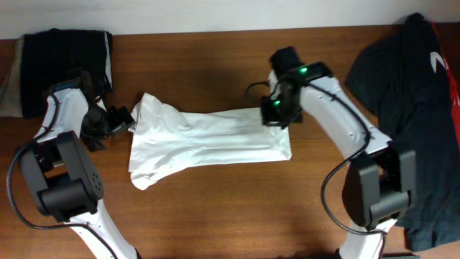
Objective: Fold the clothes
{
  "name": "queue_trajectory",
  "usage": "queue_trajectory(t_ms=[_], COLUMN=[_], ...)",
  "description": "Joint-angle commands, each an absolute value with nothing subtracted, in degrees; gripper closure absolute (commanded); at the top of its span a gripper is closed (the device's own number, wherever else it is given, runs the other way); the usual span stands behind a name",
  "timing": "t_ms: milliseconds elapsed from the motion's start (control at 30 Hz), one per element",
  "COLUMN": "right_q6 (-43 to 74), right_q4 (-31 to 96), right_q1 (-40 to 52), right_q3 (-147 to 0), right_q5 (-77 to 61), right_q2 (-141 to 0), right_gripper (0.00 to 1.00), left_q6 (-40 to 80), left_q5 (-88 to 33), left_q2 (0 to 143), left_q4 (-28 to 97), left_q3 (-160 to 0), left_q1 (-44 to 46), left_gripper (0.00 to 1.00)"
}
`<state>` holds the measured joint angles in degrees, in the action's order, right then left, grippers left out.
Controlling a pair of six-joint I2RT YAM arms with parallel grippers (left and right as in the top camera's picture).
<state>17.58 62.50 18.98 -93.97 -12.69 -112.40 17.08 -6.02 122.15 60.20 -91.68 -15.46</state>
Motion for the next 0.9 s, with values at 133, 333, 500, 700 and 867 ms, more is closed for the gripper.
queue_trajectory(t_ms=[133, 333, 500, 700, 867], right_q6=[20.5, 22.0, 23.5, 23.5, 22.8], right_q4=[57.3, 54.3, 52.4, 49.9, 53.9], right_q1=[27.8, 28.0, 30.2, 33.4, 30.2], right_q3=[-93.5, -93.5, -93.2, -93.2, -95.9], right_q5=[-12.1, -13.5, -13.5, -13.3, -13.2], right_q2=[-113.3, -114.8, -114.8, -114.9, -114.8], right_gripper=[0.96, 0.96, 0.93, 0.01, 0.01], left_q6=[17.1, 17.1, 17.0, 17.0, 17.0], left_q5=[-6.6, -6.6, -6.6, -6.6, -6.6], left_q2=[120.0, 120.0, 120.0, 120.0, 120.0], left_q4=[60.2, 60.2, 60.2, 60.3, 60.3], left_q3=[-91.9, -91.9, -91.9, -91.9, -91.9], left_q1=[-15.9, -15.9, -15.9, -15.9, -15.9], left_gripper=[0.01, 0.0, 0.01, 0.01, 0.01])
